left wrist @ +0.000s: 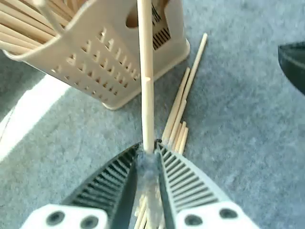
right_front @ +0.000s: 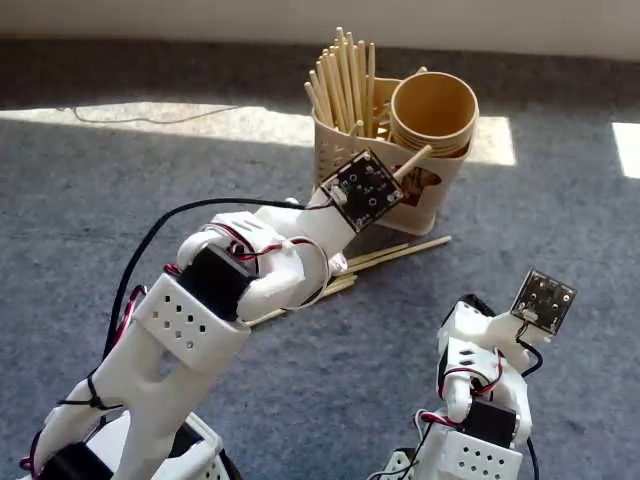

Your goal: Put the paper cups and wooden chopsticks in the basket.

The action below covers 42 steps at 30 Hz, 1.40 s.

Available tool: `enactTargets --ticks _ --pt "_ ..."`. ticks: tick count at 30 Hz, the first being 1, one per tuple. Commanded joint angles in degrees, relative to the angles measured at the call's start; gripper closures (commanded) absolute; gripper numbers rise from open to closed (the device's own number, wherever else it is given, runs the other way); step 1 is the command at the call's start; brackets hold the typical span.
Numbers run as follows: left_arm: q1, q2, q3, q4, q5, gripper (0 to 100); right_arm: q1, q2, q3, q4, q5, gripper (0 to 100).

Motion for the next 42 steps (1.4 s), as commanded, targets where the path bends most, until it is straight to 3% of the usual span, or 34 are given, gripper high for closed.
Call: enactTargets --ticks 1,6,15,24,35,42 --pt "-0.8 -2.0 -7.3 -5.1 4.8 99 0.7 -0.4 6.7 0.0 -0.3 99.3" --pt "-0.8 -2.0 -7.5 -17.9 9.8 99 0.7 -0.4 6.7 0.0 -0.3 99.3" --pt "-0.5 -1.9 -7.3 -41.1 9.9 99 0.7 -0.4 6.7 0.0 -0.3 99.3" --pt "-0.8 -1.8 -3.7 -58.9 9.7 99 0.7 -0.4 6.7 0.0 -0.3 99.3" --pt "-4.4 -1.5 -3.7 -64.5 9.6 99 0.7 -0.4 6.7 0.0 -0.3 99.3" --pt "-6.5 9.1 -10.5 -64.5 9.6 99 0.7 -0.4 6.7 0.0 -0.3 99.3"
